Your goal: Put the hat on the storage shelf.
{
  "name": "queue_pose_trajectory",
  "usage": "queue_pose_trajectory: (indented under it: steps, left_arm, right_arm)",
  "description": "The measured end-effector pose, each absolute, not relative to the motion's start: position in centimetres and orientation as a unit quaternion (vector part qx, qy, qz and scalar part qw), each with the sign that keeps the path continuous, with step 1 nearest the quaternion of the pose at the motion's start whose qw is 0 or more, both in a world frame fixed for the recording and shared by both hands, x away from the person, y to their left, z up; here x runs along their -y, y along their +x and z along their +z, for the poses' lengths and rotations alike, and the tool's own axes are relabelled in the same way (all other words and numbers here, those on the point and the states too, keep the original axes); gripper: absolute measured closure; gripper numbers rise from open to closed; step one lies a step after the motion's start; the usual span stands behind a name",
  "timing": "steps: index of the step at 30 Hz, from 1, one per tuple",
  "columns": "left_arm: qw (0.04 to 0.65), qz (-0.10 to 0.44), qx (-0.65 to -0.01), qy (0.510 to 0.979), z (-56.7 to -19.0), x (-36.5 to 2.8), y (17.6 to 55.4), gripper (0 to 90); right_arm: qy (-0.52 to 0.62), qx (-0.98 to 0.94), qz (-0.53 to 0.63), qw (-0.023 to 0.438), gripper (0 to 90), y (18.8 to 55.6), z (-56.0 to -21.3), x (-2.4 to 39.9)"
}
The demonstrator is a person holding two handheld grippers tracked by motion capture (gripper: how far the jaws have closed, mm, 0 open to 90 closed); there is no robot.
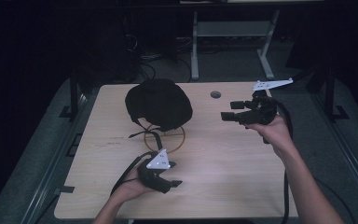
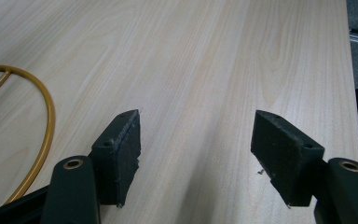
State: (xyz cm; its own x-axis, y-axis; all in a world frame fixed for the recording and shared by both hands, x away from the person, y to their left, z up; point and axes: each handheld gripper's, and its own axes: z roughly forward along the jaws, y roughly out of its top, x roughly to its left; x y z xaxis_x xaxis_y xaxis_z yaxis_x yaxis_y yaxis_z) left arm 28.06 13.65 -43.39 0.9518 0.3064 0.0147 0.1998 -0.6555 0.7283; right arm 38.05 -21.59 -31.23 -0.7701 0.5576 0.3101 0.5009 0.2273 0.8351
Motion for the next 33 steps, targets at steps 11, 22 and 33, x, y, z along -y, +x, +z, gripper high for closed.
queue_pose_trajectory:
  steps: [11,22,33]
  left_arm:
    - [0.393,0.068,-0.143,0.906,-43.5,-13.6,28.1,31.8]
    - [0.391,0.066,-0.146,0.906,-43.7,-13.6,28.1,31.5]
    - [0.389,0.069,-0.146,0.907,-43.9,-13.5,28.1,31.5]
  right_arm:
    - [0.347,-0.783,0.516,0.027,18.2,36.8,-32.7,22.8]
    - [0.356,-0.777,0.519,0.019,18.0,35.6,-34.6,24.1]
    - [0.369,-0.770,0.521,0.015,17.6,34.0,-36.6,25.9]
